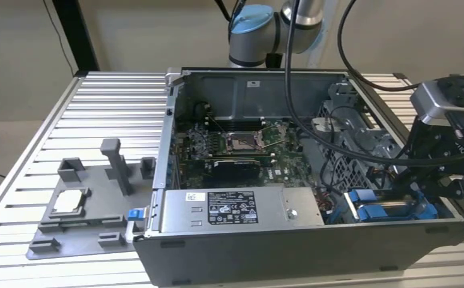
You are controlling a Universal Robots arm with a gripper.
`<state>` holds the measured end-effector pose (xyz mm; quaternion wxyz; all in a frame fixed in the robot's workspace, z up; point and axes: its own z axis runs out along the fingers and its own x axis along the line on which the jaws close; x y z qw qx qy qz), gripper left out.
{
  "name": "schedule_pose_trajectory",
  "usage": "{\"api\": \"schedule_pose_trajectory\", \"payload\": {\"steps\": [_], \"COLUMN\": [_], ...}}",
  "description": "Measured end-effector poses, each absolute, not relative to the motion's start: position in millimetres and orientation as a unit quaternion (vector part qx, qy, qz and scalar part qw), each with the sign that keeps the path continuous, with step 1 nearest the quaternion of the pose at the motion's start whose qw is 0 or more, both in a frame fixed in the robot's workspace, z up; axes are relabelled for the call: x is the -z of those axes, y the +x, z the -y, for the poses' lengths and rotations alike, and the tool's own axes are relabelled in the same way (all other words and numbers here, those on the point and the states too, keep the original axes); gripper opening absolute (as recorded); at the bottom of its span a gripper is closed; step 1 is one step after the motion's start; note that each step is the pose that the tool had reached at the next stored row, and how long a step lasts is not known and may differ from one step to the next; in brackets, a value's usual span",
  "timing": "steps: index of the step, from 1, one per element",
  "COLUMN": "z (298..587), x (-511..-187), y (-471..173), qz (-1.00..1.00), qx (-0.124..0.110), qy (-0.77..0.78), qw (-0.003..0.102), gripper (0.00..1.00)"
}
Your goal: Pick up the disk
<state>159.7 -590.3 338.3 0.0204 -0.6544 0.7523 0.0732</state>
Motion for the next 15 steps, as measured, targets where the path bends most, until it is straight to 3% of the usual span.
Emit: {"api": "schedule_pose_trajectory", "payload": {"steps": [15], "z": [589.9], "x": [-337.9], "y": [160.4], "qz": [-0.740], "qx": [-0.074], "qy": [-0.668], "qw": [0.019], "gripper": [0.00]}}
